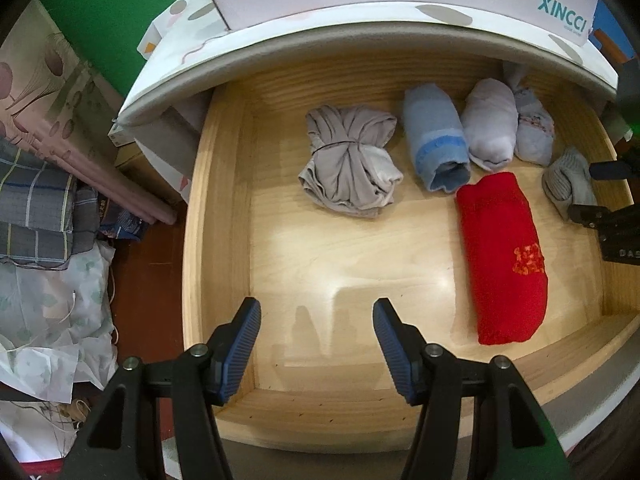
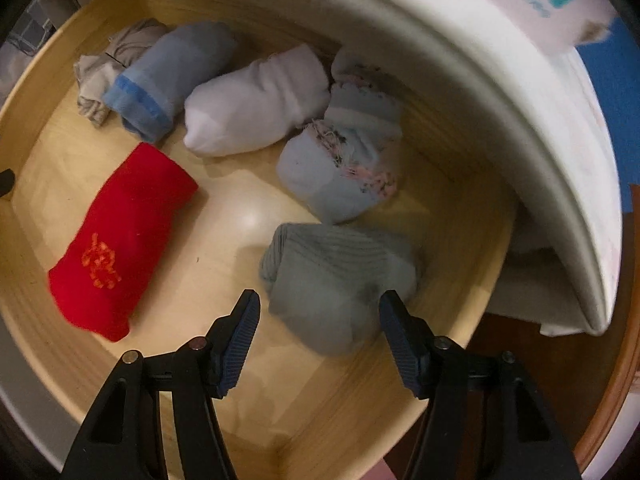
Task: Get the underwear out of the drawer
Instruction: 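Move the right gripper back into the drawer and grasp the grey knit underwear, then lower the left gripper onto the red underwear, close it and lift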
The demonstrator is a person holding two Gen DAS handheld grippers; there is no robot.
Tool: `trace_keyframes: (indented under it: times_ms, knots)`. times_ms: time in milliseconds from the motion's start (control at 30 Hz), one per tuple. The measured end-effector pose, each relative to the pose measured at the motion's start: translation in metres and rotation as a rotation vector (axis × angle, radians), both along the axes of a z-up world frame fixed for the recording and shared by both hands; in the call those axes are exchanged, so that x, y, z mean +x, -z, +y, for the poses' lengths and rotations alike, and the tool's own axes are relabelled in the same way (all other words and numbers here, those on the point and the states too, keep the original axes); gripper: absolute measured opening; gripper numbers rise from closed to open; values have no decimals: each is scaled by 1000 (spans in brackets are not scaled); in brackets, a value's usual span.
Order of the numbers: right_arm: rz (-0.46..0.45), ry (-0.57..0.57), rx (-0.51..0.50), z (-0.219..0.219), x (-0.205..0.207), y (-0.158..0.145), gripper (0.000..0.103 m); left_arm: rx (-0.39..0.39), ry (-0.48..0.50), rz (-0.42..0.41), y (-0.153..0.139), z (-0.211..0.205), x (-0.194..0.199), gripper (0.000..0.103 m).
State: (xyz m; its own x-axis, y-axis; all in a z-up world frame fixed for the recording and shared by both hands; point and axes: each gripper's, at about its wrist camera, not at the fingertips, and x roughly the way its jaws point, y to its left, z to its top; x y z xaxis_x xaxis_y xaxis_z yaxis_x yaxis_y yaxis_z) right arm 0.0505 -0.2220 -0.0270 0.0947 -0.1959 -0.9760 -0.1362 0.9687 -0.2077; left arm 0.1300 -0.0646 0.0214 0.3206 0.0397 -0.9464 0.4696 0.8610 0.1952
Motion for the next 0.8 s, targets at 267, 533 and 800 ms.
trace_keyframes:
  times_ms: [267, 533, 800]
  knots:
    - [30, 6, -21, -1, 4, 25, 60, 2, 11, 15, 4, -10, 3, 60]
    - [44, 21, -22, -7, 1, 28, 53, -2, 11, 29, 6, -15, 3, 60]
    - [121, 37, 43, 7, -18, 29, 48, -22, 18, 49, 6, -23, 1, 60]
